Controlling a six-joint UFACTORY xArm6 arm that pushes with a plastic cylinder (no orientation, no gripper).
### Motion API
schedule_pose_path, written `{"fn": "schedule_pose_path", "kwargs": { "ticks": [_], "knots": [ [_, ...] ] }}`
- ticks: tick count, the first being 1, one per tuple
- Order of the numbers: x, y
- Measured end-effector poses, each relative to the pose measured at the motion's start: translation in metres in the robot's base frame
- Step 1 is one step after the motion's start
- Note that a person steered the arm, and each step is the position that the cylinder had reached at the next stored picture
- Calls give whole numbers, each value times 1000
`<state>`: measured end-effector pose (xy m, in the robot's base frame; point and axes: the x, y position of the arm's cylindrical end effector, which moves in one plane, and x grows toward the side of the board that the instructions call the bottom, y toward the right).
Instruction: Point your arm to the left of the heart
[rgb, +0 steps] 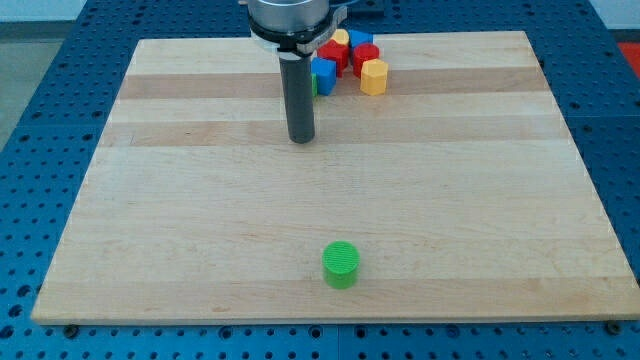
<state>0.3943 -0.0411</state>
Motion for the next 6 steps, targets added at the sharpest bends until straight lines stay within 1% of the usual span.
{"fn": "schedule_pose_path", "kwargs": {
  "ticks": [1, 3, 4, 5, 6],
  "knots": [
    [0, -5],
    [-40, -122],
    [-90, -141],
    [-202, -128],
    [-203, -121]
  ]
}}
